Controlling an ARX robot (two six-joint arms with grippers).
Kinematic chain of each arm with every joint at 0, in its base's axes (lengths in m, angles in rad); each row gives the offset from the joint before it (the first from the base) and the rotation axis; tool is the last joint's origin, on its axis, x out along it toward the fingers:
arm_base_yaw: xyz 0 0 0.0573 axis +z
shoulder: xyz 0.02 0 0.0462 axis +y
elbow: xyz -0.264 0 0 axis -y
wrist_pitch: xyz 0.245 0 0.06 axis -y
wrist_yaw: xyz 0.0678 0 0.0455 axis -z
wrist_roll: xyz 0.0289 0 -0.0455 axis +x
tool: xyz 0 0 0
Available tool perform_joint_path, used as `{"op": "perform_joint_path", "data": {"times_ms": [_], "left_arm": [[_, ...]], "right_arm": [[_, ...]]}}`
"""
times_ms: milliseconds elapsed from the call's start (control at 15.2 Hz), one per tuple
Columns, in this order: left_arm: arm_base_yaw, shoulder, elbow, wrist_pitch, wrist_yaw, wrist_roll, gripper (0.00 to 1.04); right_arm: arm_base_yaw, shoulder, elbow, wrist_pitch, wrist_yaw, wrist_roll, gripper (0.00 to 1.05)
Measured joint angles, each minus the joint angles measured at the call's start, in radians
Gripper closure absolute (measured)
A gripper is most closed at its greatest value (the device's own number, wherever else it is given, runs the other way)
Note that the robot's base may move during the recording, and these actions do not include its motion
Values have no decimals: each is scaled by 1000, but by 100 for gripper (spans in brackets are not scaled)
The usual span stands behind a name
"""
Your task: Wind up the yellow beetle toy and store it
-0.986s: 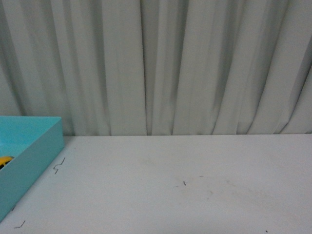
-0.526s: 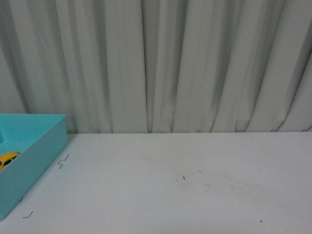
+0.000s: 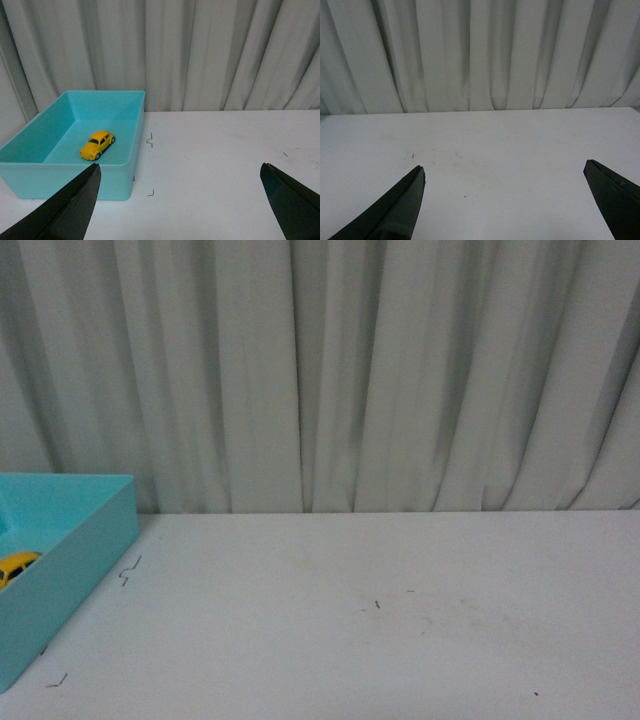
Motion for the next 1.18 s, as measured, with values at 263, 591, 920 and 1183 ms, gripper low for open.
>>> {"op": "perform_joint_path", "data": {"times_ms": [263,591,920,1183], "left_arm": [[0,0,0,1,0,0,7],[0,0,0,1,0,0,7],[0,0,0,-2,0,-2,7],[0,0,0,0,-1,-3,7]], "right_arm": [[0,0,0,0,0,0,7],[0,0,0,2,-1,0,7],[0,0,0,2,1,0,7],[0,0,0,0,0,0,7]]}}
